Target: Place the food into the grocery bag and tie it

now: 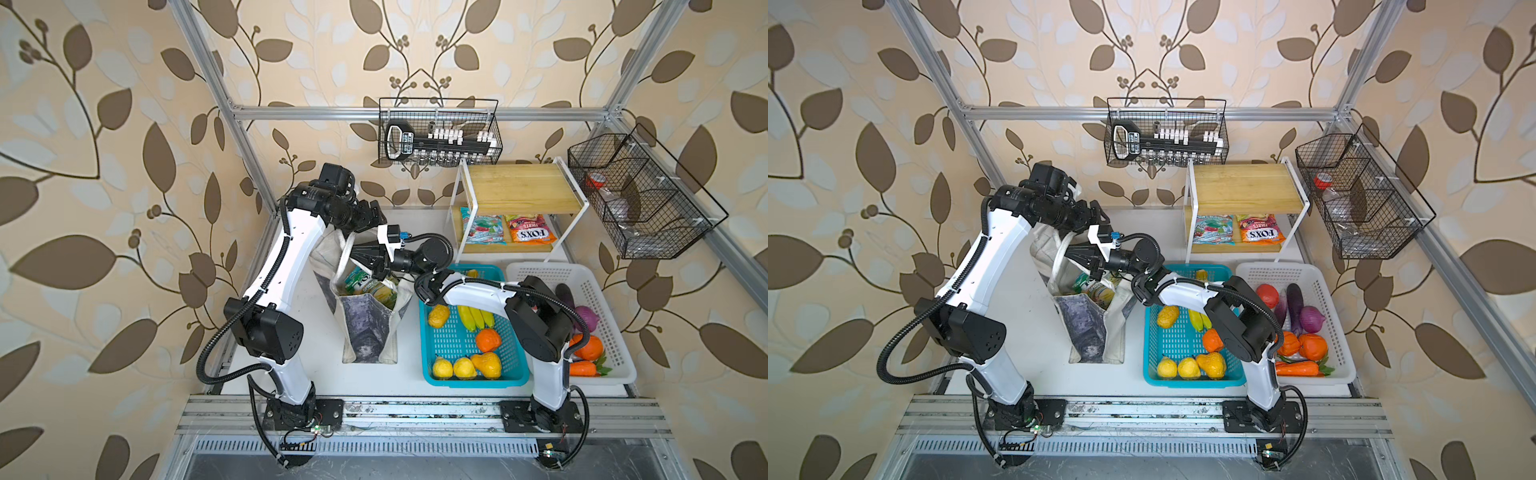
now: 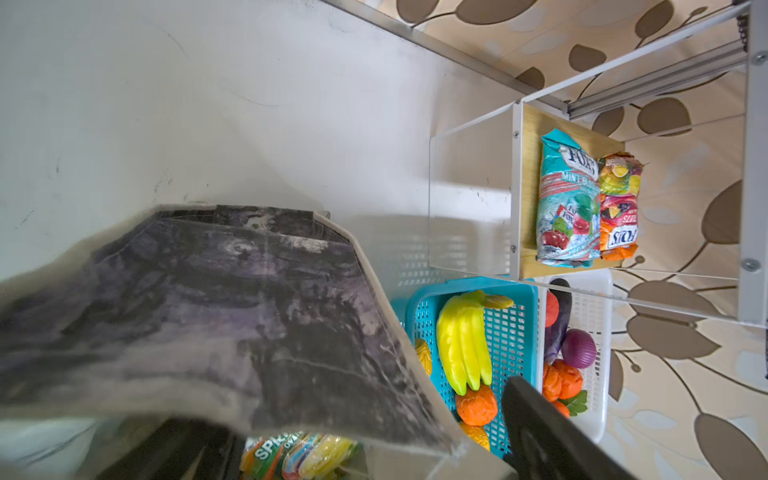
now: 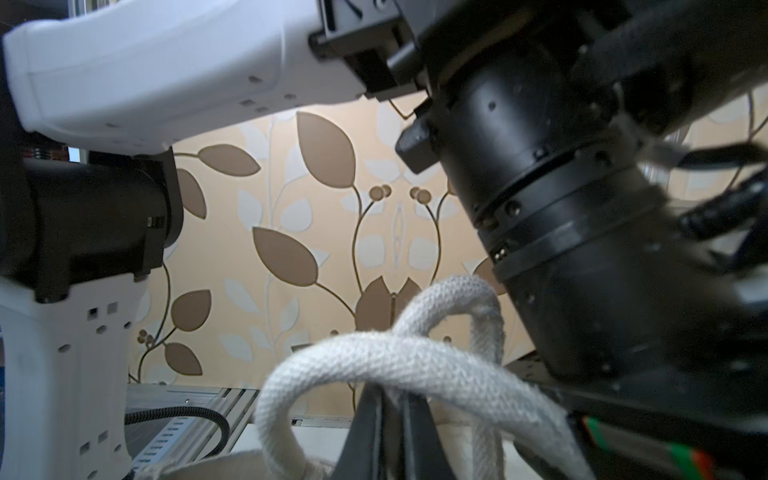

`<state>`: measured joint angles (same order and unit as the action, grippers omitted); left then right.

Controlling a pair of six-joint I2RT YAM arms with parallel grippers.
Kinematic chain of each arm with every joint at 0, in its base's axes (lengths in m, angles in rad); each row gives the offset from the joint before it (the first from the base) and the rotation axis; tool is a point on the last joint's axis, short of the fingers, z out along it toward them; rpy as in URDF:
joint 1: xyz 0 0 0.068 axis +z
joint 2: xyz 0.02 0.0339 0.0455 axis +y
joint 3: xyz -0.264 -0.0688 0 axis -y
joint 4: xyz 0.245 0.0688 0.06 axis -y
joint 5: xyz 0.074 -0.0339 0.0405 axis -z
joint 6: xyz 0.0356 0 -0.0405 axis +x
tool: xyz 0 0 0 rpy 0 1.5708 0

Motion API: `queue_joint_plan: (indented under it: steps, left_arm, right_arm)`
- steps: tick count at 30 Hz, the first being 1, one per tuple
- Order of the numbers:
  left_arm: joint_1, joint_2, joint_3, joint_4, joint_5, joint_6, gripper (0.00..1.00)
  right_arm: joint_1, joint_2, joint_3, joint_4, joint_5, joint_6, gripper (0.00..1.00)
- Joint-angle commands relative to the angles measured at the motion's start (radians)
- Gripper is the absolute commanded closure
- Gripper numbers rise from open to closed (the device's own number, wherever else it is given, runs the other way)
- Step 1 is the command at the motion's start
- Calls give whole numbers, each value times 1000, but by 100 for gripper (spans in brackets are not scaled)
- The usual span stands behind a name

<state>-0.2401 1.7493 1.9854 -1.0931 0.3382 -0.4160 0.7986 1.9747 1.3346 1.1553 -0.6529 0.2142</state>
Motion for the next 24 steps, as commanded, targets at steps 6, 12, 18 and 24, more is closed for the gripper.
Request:
queue_joint_plan:
  steps: [6, 12, 18, 24]
  left_arm:
    - [10, 1, 155, -143, -244, 124, 1]
    - [10, 3, 222, -233, -399, 164, 1]
    - [10, -48, 188, -218, -334, 159, 1]
    - [10, -68, 226, -259, -228, 105, 1]
  right_arm:
    - [8, -50, -31, 126, -1, 5, 100]
    - [19, -66, -37, 137, 31, -7, 100]
    - [17, -69, -53, 174, 66, 22, 100]
    - [-2, -85, -115, 228, 106, 45, 100]
